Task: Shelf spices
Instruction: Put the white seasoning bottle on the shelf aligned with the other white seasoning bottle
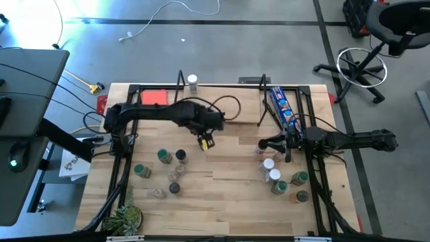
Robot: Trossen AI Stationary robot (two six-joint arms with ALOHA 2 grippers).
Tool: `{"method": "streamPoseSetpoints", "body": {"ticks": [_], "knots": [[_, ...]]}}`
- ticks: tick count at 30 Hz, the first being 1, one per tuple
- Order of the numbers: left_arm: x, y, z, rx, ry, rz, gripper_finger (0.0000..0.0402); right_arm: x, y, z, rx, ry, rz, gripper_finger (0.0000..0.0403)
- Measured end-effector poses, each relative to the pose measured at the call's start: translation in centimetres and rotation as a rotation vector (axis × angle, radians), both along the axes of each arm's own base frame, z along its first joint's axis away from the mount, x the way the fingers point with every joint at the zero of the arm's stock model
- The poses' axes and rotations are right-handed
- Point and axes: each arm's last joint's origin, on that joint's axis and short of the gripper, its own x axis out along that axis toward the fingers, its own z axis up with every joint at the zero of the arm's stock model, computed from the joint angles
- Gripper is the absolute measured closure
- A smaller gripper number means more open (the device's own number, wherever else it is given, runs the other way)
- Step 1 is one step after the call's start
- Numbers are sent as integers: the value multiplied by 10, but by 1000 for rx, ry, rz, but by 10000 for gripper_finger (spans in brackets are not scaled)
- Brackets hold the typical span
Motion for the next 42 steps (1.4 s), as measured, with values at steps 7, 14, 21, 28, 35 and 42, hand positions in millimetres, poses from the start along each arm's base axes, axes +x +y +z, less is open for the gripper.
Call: {"method": "streamPoseSetpoints", "body": {"ticks": [7,14,21,28,35,42], "knots": [[-2,34,-15,-119,-22,157,141,0,0,0,0,0,0,295],[-5,47,-15,-186,-57,369,117,0,0,0,0,0,0,295],[-4,49,-17,-177,-89,549,96,0,0,0,0,0,0,295],[7,53,-34,-145,-102,715,96,0,0,0,0,0,0,295],[17,60,-62,-140,-32,764,96,0,0,0,0,1,0,295],[16,66,-66,-153,-13,776,97,0,0,0,0,1,0,295]]}}
